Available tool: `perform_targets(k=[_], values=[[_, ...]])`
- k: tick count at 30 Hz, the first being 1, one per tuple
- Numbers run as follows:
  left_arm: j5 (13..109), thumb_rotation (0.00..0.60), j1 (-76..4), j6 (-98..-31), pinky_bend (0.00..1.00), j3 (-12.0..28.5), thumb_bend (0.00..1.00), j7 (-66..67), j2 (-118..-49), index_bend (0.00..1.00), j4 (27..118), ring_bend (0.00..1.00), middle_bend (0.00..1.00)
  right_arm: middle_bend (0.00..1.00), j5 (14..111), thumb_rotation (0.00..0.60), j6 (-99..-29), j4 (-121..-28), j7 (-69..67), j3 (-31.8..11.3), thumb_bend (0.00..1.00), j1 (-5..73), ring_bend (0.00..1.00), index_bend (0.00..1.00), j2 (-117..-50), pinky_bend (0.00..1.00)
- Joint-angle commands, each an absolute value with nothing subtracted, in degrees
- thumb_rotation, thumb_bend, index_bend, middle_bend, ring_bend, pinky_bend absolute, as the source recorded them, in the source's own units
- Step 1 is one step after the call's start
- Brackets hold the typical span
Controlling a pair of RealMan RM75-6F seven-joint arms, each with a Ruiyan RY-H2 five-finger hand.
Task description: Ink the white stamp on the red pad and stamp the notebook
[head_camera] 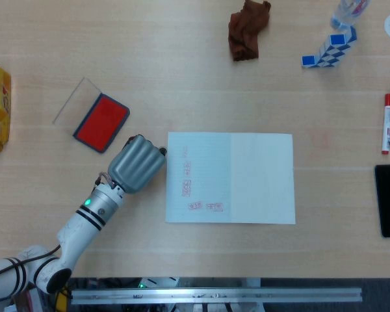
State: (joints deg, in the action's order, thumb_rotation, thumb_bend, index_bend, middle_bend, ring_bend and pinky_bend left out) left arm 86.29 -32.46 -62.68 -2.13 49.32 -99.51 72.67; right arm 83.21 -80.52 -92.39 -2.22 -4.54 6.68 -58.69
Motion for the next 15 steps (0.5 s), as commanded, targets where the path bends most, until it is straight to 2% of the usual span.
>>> perform_targets(k=[1,15], values=[[86.4,0.6,-32.4,-62.8,1.0,-2.1,0.32,49.5,-99.4,0.52,72.9,1.0,1.0,0.49,83.2,0.6,-80.6,-92.4,-2.2,-4.5,0.12,6.6,0.41,0.46,-58.6,0.57],[85.2,0.6,-32.1,-61.9,1.0,-1.8,0.32,50.7,-98.9,0.48,74.3,1.0,1.0,0.49,83.2,0.6,-80.9,-92.1,-2.6,-4.5,0.12,6.4,0.41,0.46,-58.5,0.57]])
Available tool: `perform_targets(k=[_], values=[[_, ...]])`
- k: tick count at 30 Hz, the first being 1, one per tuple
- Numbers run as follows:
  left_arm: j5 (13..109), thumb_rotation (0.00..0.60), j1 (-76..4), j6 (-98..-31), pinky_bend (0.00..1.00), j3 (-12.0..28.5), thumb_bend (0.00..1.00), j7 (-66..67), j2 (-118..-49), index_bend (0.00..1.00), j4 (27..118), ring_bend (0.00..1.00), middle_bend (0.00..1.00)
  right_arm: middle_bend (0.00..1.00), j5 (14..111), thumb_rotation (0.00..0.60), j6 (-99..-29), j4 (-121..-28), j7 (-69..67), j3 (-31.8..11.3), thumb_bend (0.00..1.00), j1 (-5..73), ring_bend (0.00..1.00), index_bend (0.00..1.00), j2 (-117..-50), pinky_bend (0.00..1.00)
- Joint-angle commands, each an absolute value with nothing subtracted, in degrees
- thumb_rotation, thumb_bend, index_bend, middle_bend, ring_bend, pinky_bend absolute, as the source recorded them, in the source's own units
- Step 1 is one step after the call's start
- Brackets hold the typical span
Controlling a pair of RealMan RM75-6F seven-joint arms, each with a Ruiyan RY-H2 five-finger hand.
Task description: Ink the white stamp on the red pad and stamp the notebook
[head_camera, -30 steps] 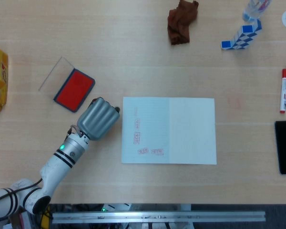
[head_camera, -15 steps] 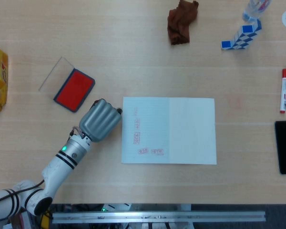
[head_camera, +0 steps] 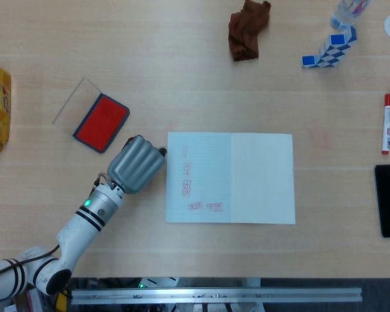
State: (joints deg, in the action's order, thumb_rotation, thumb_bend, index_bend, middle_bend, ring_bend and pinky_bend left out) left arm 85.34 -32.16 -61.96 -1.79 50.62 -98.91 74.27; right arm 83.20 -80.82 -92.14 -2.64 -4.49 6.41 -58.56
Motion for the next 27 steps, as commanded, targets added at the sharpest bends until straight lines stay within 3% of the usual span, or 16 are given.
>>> perform_targets(k=[1,8,14,22,27], values=[[85.2,0.6,-32.1,-62.0,1.0,-1.7,0.32,50.9,-98.8,0.47,74.4,1.0,1.0,0.49,83.2,0.6,-80.9,-92.2,-2.7,-4.5,0.12,6.4,0.41,0.46,-58.5,0.57],[83.6,0.6,-31.2,-62.9,1.0,-1.4,0.32,55.0,-95.9,0.36,79.6,1.0,0.99,0.49,83.3,0.6,-81.0,-92.3,-2.6,-4.7,0.12,6.5,0.41,0.46,-58.4,0.57],[79.8,0.6,-30.2,-63.7,1.0,-0.3,0.32,59.5,-90.9,0.24,88.9,0.89,0.86,0.49,83.3,0.6,-81.2,-92.6,-2.6,-4.9,0.12,6.5,0.41,0.46,-58.1,0.57],[71.4,0.6,-29.2,-65.5,1.0,4.9,0.32,54.2,-83.1,0.23,100.8,0.78,0.77,0.49,84.3,0.6,-79.5,-93.3,-2.9,-5.3,0.12,8.2,0.41,0.46,-57.4,0.57],[68.2,0.6,-27.9,-67.4,1.0,7.5,0.32,46.6,-79.0,0.24,102.8,0.74,0.73,0.49,84.6,0.6,-78.1,-93.4,-2.9,-5.6,0.12,9.5,0.4,0.46,-57.1,0.57]])
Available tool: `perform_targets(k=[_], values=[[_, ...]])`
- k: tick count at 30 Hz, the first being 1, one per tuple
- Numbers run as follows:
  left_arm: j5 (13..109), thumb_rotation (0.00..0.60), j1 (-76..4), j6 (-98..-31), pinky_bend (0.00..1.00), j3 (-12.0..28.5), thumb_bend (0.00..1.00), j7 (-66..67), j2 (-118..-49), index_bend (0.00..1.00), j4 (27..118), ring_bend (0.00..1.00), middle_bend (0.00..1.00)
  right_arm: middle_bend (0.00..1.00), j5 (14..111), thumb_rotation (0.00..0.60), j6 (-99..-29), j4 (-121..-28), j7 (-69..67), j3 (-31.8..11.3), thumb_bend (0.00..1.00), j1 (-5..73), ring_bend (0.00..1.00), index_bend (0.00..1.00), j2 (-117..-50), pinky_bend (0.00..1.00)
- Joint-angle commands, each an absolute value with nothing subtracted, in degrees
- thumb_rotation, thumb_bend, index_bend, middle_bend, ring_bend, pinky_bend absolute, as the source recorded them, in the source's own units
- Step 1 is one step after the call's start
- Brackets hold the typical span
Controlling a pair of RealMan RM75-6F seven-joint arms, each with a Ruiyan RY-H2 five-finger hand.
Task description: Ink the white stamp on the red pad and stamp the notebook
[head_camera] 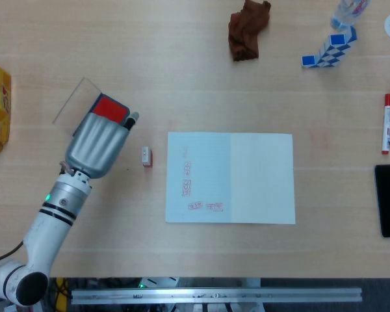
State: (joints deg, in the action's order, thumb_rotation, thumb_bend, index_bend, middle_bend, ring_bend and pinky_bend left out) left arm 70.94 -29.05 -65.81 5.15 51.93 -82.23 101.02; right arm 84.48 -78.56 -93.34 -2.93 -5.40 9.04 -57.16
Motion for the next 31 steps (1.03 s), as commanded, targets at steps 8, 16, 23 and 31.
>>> perform_targets(k=[8,16,23,31], values=[[68.0,0.6,-23.2,-72.0,1.0,8.1,0.32,31.5,-76.4,0.31,98.7,0.73,0.73,0.49,85.9,0.6,-77.7,-93.2,-2.0,-5.0,0.12,10.2,0.4,0.46,-58.0,0.57],[70.2,0.6,-17.4,-78.3,1.0,5.2,0.32,24.9,-74.9,0.38,96.8,0.79,0.79,0.5,87.5,0.6,-79.6,-92.9,-2.1,-4.0,0.12,9.3,0.4,0.46,-58.6,0.57],[75.3,0.6,-12.6,-83.6,1.0,1.1,0.32,22.4,-74.8,0.47,96.2,0.86,0.85,0.55,88.7,0.6,-81.3,-91.2,-3.7,-3.2,0.12,8.4,0.42,0.5,-59.7,0.57],[78.8,0.6,-9.3,-86.9,1.0,-0.8,0.32,20.3,-73.6,0.51,97.5,0.87,0.86,0.57,89.7,0.6,-83.4,-90.2,-4.8,-2.8,0.12,7.5,0.44,0.53,-60.0,0.57]])
